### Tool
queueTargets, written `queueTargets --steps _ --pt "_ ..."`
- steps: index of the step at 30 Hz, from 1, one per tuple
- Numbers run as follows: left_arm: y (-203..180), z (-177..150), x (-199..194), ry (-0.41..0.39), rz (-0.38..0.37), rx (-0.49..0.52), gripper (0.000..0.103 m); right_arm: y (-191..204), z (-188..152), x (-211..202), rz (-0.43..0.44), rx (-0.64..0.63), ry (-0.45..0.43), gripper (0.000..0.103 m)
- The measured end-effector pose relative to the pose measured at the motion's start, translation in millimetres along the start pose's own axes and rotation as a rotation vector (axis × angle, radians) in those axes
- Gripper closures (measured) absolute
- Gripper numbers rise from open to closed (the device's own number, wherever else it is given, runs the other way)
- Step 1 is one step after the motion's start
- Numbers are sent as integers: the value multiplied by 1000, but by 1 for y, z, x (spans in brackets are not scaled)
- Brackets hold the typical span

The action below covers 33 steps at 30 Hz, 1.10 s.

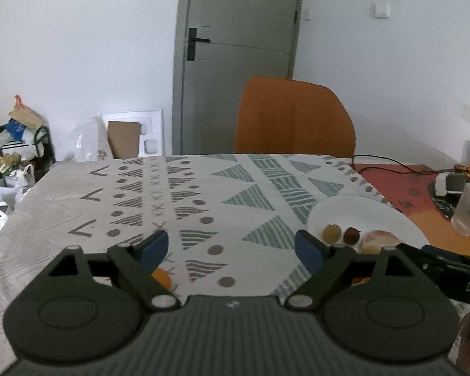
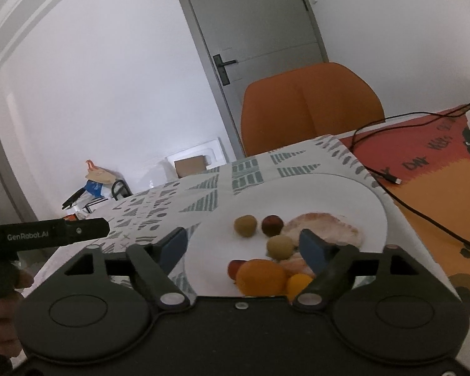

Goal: Organize fruits
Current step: 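Move both open tools back to the remaining oranges on the tablecloth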

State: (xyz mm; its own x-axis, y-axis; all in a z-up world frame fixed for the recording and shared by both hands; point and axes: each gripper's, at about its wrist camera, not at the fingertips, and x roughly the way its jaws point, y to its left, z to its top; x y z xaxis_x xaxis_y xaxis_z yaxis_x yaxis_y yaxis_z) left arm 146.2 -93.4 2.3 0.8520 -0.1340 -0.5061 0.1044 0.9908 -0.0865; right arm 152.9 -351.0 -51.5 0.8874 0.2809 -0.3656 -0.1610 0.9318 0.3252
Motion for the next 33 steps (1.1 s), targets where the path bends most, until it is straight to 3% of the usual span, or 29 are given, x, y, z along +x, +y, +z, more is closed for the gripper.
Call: queueTargets --steps 2,7,33 --pt "7 0 -3 -3 6 -10 15 5 0 -1 -8 -1 -6 5" --pt "22 -1 -9 -18 33 -30 10 17 0 2 -4 -14 -3 0" --pt "109 -12 -26 -37 126 -148 9 91 -1 27 84 -149 64 0"
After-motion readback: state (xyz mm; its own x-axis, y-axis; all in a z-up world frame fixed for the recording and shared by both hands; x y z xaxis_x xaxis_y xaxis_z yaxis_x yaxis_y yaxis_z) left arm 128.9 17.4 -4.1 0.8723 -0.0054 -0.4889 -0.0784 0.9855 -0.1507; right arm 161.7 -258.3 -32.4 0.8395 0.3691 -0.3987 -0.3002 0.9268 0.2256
